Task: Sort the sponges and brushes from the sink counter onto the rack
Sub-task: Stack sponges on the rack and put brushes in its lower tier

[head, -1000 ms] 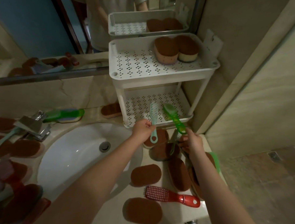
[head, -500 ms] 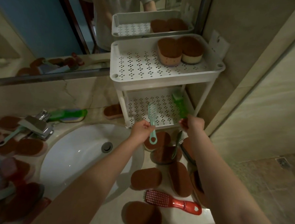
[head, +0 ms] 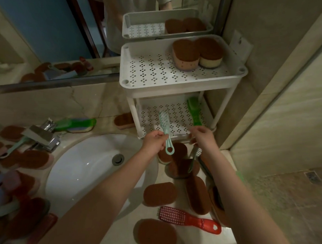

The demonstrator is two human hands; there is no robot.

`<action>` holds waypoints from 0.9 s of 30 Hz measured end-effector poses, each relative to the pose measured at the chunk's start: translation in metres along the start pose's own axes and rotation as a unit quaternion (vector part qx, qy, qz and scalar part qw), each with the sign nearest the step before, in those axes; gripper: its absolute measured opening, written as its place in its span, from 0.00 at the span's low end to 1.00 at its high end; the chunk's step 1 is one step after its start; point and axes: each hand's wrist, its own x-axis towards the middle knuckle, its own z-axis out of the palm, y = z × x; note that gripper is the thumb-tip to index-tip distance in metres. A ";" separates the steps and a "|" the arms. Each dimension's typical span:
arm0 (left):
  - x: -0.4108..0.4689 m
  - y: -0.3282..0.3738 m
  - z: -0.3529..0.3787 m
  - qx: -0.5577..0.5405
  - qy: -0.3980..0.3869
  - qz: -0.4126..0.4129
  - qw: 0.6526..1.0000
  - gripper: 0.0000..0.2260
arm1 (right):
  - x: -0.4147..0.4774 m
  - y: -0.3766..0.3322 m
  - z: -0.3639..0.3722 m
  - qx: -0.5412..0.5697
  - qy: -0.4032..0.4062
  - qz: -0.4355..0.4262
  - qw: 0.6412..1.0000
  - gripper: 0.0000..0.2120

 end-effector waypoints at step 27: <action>-0.003 0.016 -0.082 0.029 0.088 0.084 0.992 0.11 | 0.081 -0.008 0.154 -0.295 -0.110 -0.013 0.949 0.08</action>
